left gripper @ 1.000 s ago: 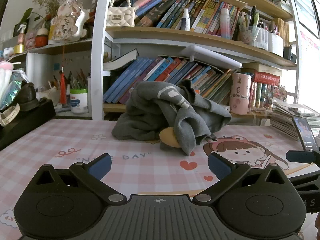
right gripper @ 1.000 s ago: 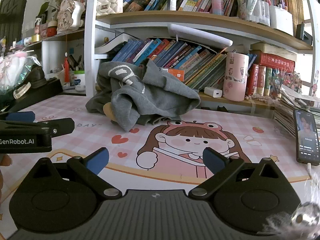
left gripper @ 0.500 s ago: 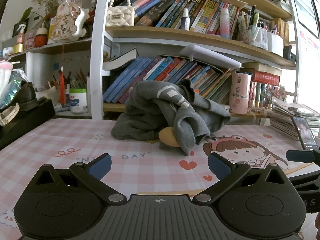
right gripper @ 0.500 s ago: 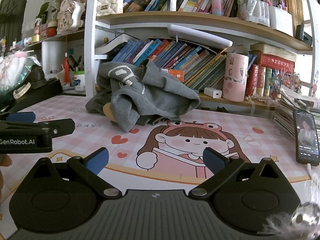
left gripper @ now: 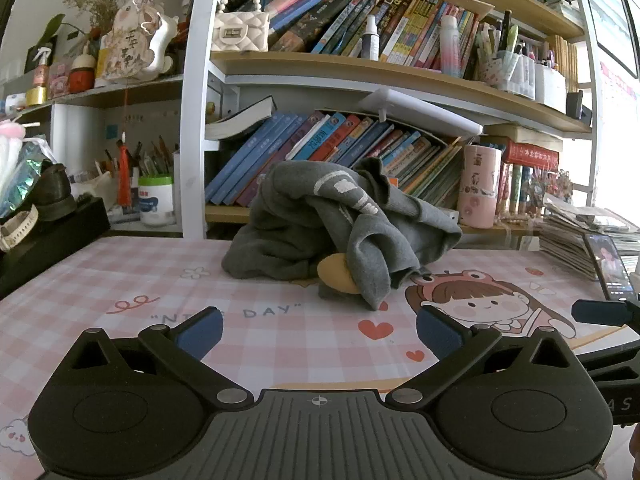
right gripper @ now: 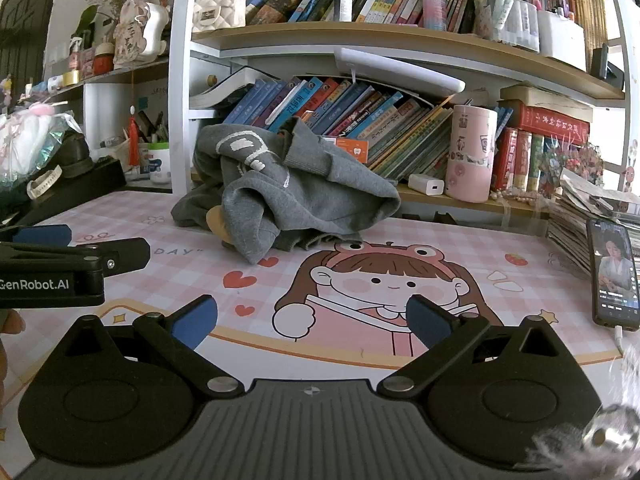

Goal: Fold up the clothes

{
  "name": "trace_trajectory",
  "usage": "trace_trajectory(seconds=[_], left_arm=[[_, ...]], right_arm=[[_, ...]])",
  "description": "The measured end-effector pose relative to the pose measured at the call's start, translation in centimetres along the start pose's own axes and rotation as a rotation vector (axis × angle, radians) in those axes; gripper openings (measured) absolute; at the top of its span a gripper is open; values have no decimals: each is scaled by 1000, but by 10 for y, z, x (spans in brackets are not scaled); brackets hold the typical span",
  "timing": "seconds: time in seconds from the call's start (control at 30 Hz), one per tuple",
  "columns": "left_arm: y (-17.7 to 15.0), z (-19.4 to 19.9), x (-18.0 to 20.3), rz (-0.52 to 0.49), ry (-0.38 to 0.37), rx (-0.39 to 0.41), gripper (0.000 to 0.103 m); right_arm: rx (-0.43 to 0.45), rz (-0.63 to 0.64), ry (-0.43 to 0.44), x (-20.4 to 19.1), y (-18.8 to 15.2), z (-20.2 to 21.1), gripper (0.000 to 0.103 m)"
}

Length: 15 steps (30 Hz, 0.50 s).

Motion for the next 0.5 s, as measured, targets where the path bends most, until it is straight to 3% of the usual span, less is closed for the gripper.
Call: trace_trajectory(seconds=[0.5], left_arm=[[0,0,0,4,-1,-4,103]], right_arm=[[2,2,-1,0,1,1,102]])
Point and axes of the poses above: each gripper's, at about its wrist camera, not at the fingertips, and z roughly against the way its jaws point, x to its right, y to its top, the point moved 8 cm from there along -z, roughly the way its jaws point, and after that the axes turned 2 degrees about -y, right-handed, at the moved point
